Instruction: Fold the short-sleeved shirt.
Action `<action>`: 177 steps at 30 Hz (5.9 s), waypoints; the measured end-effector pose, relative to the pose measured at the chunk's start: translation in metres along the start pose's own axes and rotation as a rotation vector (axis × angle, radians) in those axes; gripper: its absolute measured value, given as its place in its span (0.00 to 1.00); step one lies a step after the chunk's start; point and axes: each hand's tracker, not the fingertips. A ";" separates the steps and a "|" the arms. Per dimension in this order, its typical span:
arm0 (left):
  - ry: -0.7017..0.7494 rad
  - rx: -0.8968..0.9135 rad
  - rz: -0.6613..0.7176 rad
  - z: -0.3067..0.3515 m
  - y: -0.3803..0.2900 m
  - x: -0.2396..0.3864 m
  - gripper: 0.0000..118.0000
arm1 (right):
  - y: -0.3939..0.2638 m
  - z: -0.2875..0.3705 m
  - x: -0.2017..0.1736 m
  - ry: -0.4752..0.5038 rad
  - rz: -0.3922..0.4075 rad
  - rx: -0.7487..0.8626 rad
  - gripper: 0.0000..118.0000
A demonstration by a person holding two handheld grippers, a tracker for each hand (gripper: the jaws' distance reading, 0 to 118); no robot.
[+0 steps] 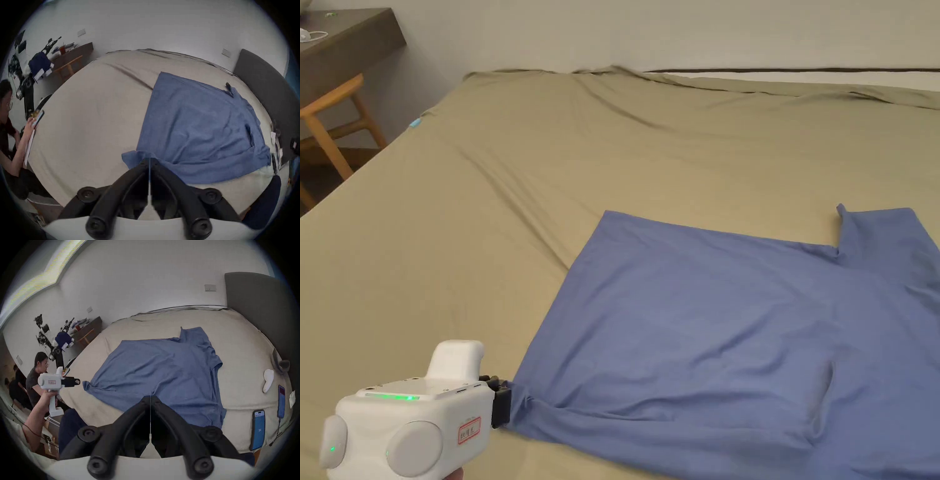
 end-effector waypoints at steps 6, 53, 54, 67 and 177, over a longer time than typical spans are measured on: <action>0.033 0.002 0.176 -0.017 0.012 -0.027 0.93 | -0.001 -0.012 -0.004 0.012 -0.001 -0.033 0.02; -0.421 -0.118 0.515 -0.018 0.014 -0.088 0.11 | -0.051 -0.078 0.164 -0.217 -0.316 -0.386 0.04; -0.437 -0.116 0.532 -0.017 0.013 -0.090 0.11 | -0.051 -0.073 0.166 -0.140 -0.402 -0.363 0.04; -0.587 -0.095 0.876 -0.041 0.064 -0.154 0.11 | 0.035 -0.086 0.195 0.186 -1.017 -0.133 0.04; -0.359 -0.424 0.118 -0.094 0.051 -0.046 0.05 | -0.017 -0.093 0.170 -0.228 -0.128 -0.587 0.05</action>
